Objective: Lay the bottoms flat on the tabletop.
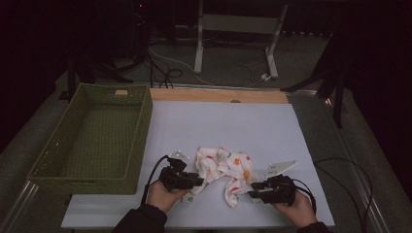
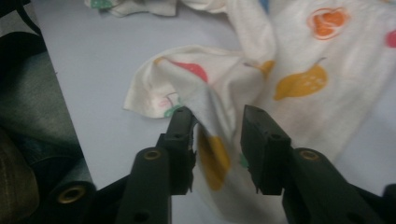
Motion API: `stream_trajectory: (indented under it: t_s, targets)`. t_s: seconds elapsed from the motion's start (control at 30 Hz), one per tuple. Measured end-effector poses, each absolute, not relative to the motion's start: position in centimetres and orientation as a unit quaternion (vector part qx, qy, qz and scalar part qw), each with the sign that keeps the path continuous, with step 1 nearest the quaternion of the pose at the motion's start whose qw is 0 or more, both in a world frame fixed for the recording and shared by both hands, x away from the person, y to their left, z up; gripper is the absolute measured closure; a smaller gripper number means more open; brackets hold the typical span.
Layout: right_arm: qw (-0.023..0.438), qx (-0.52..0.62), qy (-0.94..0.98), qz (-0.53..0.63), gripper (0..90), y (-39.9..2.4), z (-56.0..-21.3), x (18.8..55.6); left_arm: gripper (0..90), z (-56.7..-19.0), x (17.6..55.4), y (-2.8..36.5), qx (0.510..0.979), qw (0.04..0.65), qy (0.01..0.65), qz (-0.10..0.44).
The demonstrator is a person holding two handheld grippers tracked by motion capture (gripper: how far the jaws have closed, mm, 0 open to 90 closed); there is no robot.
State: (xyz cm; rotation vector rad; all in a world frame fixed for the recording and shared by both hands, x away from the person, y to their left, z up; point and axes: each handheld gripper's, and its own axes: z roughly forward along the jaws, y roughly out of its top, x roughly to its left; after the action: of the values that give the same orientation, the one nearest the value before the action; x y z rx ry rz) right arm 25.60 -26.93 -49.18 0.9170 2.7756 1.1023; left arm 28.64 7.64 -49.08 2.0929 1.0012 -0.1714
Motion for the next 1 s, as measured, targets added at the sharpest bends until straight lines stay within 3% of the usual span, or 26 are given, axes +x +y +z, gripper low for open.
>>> stream_trajectory:
  t_s: [0.33, 1.0]
  targets:
    - [0.032, 0.324, 0.877, 0.354, 56.4, -29.0, -48.8, 26.1, 62.5, -48.5, 30.0, 7.8, 0.827, 0.393, 0.4, -0.039]
    - [0.055, 0.365, 0.862, 0.347, 56.2, -31.6, -49.4, 27.4, 62.2, -49.4, 32.7, 7.5, 0.819, 0.387, 0.423, -0.017]
